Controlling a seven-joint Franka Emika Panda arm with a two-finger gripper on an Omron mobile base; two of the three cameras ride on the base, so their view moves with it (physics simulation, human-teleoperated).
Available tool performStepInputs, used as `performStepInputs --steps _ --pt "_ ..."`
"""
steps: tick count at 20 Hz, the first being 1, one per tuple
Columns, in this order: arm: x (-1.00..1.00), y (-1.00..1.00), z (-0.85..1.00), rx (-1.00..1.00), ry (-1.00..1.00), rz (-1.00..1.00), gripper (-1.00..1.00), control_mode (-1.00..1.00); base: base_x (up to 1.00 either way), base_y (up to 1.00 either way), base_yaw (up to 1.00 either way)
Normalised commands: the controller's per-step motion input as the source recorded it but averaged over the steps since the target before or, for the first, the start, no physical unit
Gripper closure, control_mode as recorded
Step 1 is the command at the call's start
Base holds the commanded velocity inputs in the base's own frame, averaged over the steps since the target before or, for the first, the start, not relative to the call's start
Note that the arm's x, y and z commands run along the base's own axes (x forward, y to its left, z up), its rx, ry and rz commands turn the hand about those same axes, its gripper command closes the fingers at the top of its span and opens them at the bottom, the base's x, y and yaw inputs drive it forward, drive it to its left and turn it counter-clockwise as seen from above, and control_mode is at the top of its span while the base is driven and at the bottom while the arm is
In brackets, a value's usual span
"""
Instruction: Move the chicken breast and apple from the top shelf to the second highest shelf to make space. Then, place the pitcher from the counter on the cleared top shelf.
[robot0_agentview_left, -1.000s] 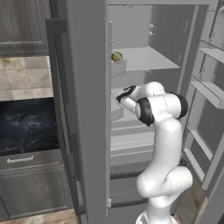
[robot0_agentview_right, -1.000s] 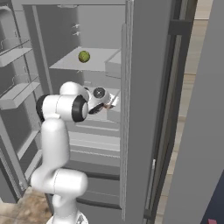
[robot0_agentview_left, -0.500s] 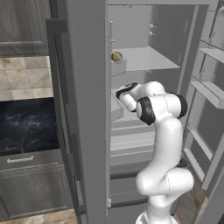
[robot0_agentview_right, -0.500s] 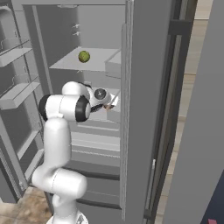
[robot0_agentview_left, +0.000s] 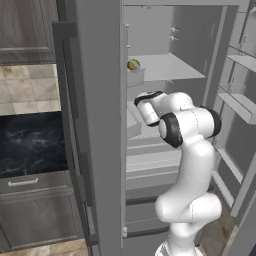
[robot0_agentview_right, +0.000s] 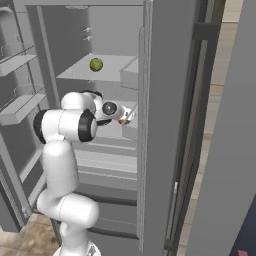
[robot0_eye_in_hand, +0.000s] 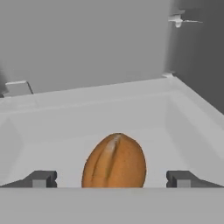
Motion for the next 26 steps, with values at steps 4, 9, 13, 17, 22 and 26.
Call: performStepInputs --steps 4,9,13,17,22,26 --pt "-1.0 0.0 0.64 -0.06 0.0 0.0 -1.0 -1.0 0.0 0.0 0.0" --pt "-1.0 0.0 0.64 -0.09 0.0 0.0 -1.0 -1.0 0.0 0.0 0.0" --pt "-0.92 0.0 0.87 -0.06 0.0 0.0 -1.0 -1.0 0.0 0.0 0.0" --pt "-0.65 0.0 0.96 -0.05 0.0 0.0 -1.0 -1.0 0.0 0.0 0.0" --pt "-0.37 0.0 1.0 -0.04 0.0 0.0 -1.0 -1.0 0.0 0.0 0.0" --pt "-0.06 0.07 1.0 0.0 0.0 0.0 -1.0 -1.0 0.0 0.0 0.0"
